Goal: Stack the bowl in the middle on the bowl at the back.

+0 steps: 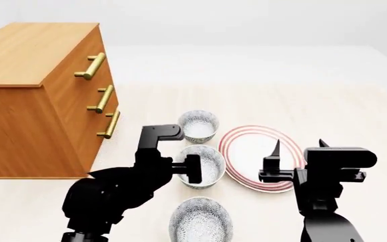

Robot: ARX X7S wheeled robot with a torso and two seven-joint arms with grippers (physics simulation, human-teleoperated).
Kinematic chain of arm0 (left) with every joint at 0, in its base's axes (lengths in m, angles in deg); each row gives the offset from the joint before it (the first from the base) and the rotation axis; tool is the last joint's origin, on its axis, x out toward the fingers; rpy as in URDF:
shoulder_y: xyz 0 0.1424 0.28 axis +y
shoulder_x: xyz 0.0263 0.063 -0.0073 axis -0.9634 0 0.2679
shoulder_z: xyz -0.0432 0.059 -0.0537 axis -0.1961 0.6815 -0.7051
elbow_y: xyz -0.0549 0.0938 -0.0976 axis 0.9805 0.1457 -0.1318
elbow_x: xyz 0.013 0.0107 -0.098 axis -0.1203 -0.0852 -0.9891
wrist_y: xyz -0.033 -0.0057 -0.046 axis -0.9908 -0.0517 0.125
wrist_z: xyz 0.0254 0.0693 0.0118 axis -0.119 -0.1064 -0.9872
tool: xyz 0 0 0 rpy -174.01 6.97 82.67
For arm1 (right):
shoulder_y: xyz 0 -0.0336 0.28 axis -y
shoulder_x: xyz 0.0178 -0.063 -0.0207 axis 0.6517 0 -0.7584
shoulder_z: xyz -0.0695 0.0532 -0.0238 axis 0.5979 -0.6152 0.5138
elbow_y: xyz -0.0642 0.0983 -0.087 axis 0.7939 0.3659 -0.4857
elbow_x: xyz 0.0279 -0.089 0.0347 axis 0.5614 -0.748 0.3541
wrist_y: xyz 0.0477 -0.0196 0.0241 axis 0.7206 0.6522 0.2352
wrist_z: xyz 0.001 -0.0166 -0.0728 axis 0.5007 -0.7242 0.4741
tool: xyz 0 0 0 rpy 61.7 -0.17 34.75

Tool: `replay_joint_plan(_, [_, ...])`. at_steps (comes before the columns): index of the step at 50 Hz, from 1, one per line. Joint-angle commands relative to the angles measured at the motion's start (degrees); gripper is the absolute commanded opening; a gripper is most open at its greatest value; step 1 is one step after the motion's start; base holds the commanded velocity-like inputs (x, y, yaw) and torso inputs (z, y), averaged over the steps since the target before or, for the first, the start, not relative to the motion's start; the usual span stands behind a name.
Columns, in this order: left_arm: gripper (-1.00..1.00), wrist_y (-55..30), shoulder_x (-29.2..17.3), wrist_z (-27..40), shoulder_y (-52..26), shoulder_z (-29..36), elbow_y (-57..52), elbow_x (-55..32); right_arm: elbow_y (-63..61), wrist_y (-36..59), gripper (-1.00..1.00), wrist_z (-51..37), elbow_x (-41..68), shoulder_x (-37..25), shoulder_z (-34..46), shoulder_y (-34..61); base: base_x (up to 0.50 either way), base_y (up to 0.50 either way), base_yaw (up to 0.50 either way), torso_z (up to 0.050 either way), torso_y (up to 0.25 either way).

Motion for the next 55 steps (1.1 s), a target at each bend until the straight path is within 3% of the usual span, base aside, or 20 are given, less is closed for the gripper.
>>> replay_joint_plan(1, [1.00, 4.72, 0.92, -1.35, -1.79, 1.81, 9.51, 0.95, 3.05, -1.36, 1.00, -0.61, -0.35, 0.64, 1.02, 1.41, 0.00, 0.00, 0.00, 0.000, 0.000])
replay_joint_plan(41, [1.00, 17.12, 2.48, -0.94, -6.60, 6.70, 30.90, -2.22, 4.54, -3.42, 1.00, -0.70, 0.48, -0.79, 1.40, -0.15, 0.00, 0.00, 0.00, 0.000, 0.000])
replay_joint_plan(42, [-1.00, 17.54, 2.48, -0.78, -6.71, 6.95, 31.35, -2.33, 4.57, -3.46, 1.00, -0.70, 0.52, -0.83, 1.37, -0.20, 0.00, 0.00, 0.00, 0.000, 0.000])
replay_joint_plan(48, [-1.00, 19.12, 2.18, -0.12, -7.15, 8.02, 32.61, -3.36, 4.61, -3.80, 1.00, -0.73, 0.83, -1.06, 1.09, -0.77, 0.00, 0.00, 0.00, 0.000, 0.000])
replay_joint_plan(55, [-1.00, 16.79, 0.84, 3.21, -5.63, 6.76, 26.92, -6.19, 3.95, -3.95, 1.00, -0.90, 1.06, -1.15, 1.10, -1.24, 0.00, 0.00, 0.00, 0.000, 0.000])
